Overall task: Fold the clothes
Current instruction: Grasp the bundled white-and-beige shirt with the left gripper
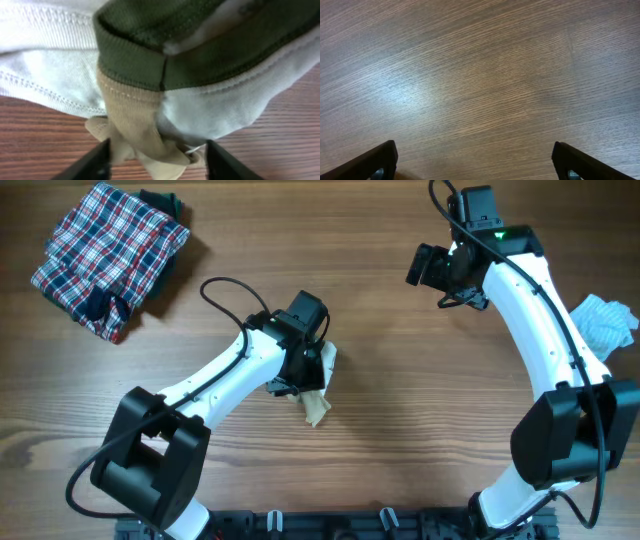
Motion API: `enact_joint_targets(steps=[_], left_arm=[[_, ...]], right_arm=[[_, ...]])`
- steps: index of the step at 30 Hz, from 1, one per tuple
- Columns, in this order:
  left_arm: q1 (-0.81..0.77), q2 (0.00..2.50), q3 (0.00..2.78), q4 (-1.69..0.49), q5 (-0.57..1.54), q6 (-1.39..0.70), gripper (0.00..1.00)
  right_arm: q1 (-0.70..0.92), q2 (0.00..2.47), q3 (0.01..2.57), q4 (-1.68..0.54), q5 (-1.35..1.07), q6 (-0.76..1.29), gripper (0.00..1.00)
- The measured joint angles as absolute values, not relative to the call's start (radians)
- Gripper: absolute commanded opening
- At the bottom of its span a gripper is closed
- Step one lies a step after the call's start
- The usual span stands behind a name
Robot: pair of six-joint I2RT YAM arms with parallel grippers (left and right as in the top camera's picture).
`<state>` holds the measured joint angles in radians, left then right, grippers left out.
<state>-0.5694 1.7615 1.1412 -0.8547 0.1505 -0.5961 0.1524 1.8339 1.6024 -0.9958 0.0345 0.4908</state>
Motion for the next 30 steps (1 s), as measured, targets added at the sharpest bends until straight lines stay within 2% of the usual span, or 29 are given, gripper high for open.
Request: enact_joint_targets(steps=[2,4,12,15,30], left_arm=[[-0.569,1.763,1.141,-0.855,0.15,-0.594,0.4],[-0.569,1.769,1.141,-0.855,0.15,-0.588,0.28],[-0.569,1.777,1.14,-0.86,0.146,-0.566,0.16],[-0.569,1.777,1.14,-0.879,0.146,-0.558,0.06],[-0.527,1.683,1.154,-0.858,0.085,-0.502,0.04]], right_arm=[[0.152,1.834,1.602,-0.999,0.035,0.491,1.0],[0.152,1.834,1.602,-1.001,0.035,0.491,1.0],[0.152,1.834,1.602,-1.006,0.035,0.491,1.0],[0.152,1.834,1.602,-1.007,0.035,0.488,1.0],[0.152,1.834,1.602,-1.006,0.035,0.484,1.0]])
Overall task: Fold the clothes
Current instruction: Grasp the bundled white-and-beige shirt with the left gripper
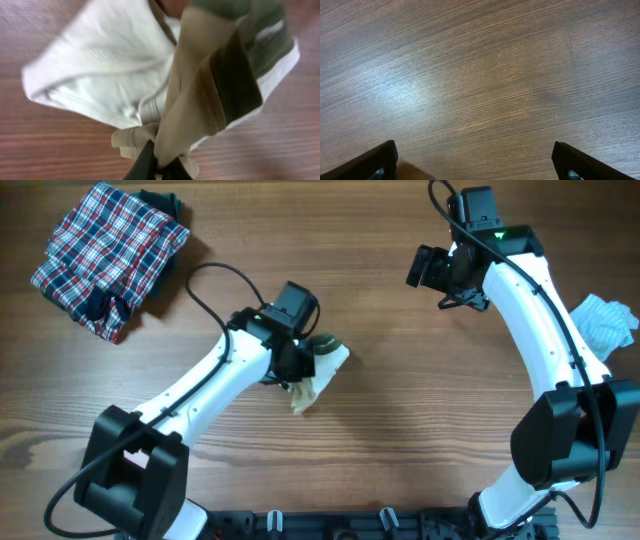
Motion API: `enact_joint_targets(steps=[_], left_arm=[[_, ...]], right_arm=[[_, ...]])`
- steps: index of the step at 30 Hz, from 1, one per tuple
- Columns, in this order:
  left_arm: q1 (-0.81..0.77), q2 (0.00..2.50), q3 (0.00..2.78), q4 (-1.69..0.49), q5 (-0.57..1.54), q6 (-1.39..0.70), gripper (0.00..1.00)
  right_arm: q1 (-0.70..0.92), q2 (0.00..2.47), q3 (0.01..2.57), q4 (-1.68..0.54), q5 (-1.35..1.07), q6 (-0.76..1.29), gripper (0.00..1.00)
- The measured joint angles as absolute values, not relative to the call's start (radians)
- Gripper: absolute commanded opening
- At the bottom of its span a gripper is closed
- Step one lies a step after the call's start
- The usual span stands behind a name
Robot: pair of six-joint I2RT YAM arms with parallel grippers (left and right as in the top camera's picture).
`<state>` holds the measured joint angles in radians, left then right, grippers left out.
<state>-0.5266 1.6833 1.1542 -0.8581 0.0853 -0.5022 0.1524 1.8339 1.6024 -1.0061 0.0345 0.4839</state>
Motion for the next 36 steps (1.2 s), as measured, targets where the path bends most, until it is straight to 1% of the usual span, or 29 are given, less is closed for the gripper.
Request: enact_joint_targets(steps=[10,13,14,15,16,22,26,31,32,33,34,35,36], left_arm=[[-0.427,1.683,1.154,-0.771,0.072,-0.468,0.04],[-0.397,1.683,1.154,-0.767,0.072,-0.467,0.06],[-0.389,1.683,1.154,-0.768,0.072,-0.466,0.09],[-0.384,1.683,1.154,-0.767,0.072,-0.463,0.21],[-0.379,1.683,1.154,-0.768,0.071,-0.457,0.39],[-0.377,1.702,1.155,-0.768,0.067,-0.446,0.43],[-0.363,1.719,1.155,-0.762,0.068,-0.44,0.41],[-0.346,1.714,1.164,-0.79,0.064,-0.422,0.41],[-0.348,1.704,1.172,-0.804,0.064,-0.419,0.42],[-0.352,1.689,1.18,-0.815,0.064,-0.411,0.5],[-0.356,1.672,1.188,-0.82,0.065,-0.403,0.6],[-0.366,1.645,1.197,-0.823,0.067,-0.392,0.67],[-0.381,1.612,1.206,-0.825,0.079,-0.389,0.72]], right_arm=[[0.152,1.834,1.602,-1.017,0.035,0.484,1.0],[0.152,1.834,1.602,-1.024,0.035,0.484,1.0],[0.152,1.834,1.602,-1.029,0.035,0.484,1.0],[0.152,1.834,1.602,-1.031,0.035,0.484,1.0],[0.152,1.834,1.602,-1.032,0.035,0.484,1.0],[0.152,1.834,1.602,-1.037,0.035,0.484,1.0],[0.152,1.834,1.602,-1.045,0.035,0.484,1.0],[0.152,1.834,1.602,-1.045,0.035,0.484,1.0],[0.152,1.834,1.602,-1.045,0.035,0.484,1.0],[0.152,1.834,1.602,-1.045,0.035,0.484,1.0],[0.152,1.834,1.602,-1.045,0.035,0.484,1.0],[0.152,1.834,1.602,-1.046,0.035,0.484,1.0],[0.152,1.834,1.602,-1.048,0.035,0.484,1.0]])
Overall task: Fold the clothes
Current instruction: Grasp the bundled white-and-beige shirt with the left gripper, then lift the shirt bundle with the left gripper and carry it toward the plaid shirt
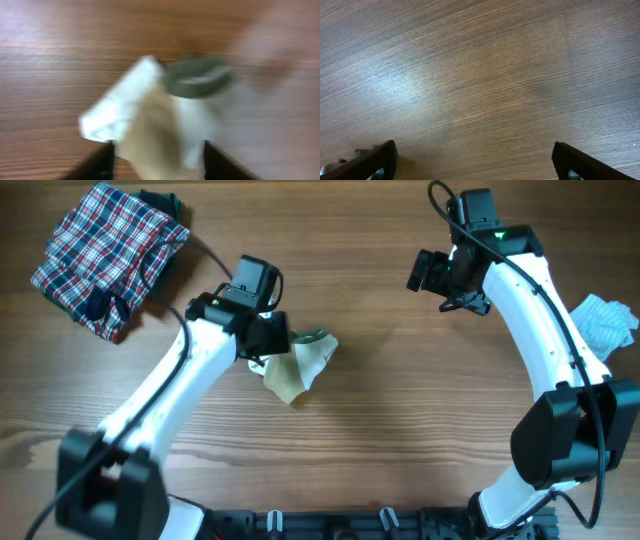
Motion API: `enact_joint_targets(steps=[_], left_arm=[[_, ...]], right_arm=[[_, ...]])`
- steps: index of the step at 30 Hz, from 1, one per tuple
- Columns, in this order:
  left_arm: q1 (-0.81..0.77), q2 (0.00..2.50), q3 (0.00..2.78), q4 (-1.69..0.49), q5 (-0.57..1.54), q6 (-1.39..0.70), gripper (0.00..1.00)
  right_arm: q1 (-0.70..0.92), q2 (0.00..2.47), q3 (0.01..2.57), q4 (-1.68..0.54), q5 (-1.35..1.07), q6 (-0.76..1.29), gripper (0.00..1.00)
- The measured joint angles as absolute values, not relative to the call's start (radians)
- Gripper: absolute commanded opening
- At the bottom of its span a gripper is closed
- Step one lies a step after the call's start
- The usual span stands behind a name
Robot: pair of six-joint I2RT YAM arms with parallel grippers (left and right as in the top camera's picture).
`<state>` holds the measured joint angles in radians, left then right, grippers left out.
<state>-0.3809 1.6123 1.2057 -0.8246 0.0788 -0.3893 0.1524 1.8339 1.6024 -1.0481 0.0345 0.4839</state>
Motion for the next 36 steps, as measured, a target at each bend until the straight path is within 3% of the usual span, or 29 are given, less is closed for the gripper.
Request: enact_joint_targets(steps=[1,4,11,15,23,36], left_arm=[[-0.402,1.573,1.216,-0.83,0.101,-0.384,0.8],[-0.444,1.526,1.237,-0.867,0.147,-0.358,0.87],[-0.46,1.575,1.239,-0.952,0.097,-0.218,0.9],[-0.502,1.601,1.239,-0.946,0.025,-0.143,0.99],[-0.745,1.731,1.239,-0.893,-0.219,-0.13,0.99],[-0.83,1.857,1.239,-0.874,-0.515,-0.149,1.0]], right_arm=[[0.152,1.834,1.602,-1.05,0.034,0.484,1.0],[0.152,1.834,1.602,-1.052,-0.009,0.484,1.0],[0.152,1.834,1.602,-1.034,-0.063,0.484,1.0],[0.115,1.834,1.602,-0.984,-0.063,0.484,1.0],[-0.088,1.834,1.602,-0.967,-0.058,0.457,1.0],[-0.113,1.834,1.602,-0.889,-0.058,0.39,1.0]])
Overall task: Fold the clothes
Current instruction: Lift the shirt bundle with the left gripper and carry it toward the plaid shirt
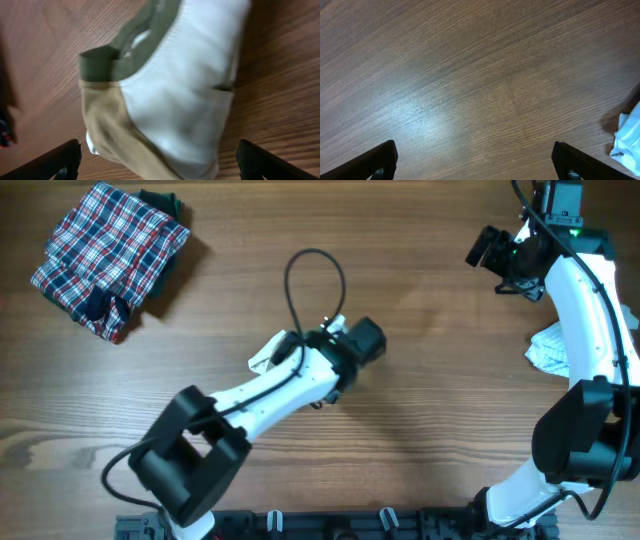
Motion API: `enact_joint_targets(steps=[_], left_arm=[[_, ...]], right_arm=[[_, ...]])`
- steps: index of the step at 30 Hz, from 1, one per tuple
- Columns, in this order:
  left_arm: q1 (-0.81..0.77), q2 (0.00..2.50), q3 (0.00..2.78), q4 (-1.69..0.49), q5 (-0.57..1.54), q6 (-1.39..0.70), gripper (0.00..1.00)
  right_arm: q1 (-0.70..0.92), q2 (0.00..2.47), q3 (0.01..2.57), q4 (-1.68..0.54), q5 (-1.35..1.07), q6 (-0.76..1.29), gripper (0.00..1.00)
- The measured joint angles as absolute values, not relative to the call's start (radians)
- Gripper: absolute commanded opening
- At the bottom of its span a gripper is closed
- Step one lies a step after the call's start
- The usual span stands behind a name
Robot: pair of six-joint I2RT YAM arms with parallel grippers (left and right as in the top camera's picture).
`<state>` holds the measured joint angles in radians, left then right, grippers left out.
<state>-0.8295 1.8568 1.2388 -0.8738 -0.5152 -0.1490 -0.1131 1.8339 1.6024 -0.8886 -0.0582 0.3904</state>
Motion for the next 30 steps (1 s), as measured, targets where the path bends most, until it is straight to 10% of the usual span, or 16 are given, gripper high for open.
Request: enact_joint_targets(steps=[19,30], left_arm=[[-0.9,1.993,1.243,-0.841,-0.698,-0.231,0.97],[-0.823,2.009,1.243,-0.794,-0.661,-0.241,0.62]], right_arm=[[-0.113,1.834,1.602,-0.893,-0.058,0.36,1.0],[-0.113,1.834,1.602,-0.897,-0.058,0.356,1.0]])
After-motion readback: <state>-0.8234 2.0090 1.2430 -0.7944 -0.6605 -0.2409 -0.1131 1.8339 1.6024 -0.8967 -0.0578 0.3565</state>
